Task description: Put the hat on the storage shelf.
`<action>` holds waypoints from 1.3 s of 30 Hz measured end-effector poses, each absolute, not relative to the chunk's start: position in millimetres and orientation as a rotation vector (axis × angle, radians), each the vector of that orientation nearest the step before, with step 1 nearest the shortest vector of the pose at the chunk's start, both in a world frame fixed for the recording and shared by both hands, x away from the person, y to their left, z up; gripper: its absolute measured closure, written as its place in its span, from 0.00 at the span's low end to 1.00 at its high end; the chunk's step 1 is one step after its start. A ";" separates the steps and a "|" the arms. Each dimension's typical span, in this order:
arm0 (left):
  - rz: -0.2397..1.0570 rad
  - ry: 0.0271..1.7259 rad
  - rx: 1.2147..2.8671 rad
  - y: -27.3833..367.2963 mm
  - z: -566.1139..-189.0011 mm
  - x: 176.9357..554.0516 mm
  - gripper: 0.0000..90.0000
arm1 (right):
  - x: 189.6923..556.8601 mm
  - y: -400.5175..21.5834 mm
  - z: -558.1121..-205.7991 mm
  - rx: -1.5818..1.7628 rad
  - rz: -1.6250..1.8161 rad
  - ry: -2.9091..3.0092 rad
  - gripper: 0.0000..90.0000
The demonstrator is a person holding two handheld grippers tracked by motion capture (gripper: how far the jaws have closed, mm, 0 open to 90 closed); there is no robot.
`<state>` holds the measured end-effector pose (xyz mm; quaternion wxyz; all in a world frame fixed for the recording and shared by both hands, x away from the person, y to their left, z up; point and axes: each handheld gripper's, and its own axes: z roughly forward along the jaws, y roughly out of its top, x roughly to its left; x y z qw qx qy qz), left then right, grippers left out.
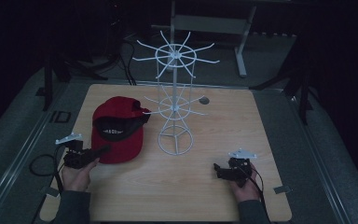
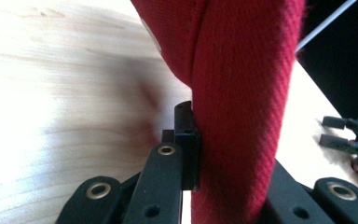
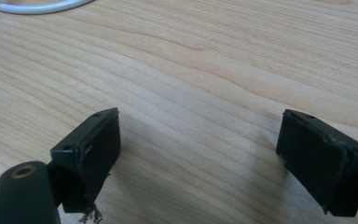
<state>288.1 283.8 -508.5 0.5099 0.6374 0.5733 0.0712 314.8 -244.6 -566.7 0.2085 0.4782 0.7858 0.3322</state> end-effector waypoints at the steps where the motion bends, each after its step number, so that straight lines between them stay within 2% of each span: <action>1: 0.174 1.380 1.530 284.7 -507.7 288.3 0.95 | 314.8 -244.6 -566.7 1.330 0.924 2.187 0.15; 39: 0.324 1.331 1.390 287.3 -469.6 286.9 0.95 | 314.8 -244.5 -566.7 1.332 0.925 2.186 0.15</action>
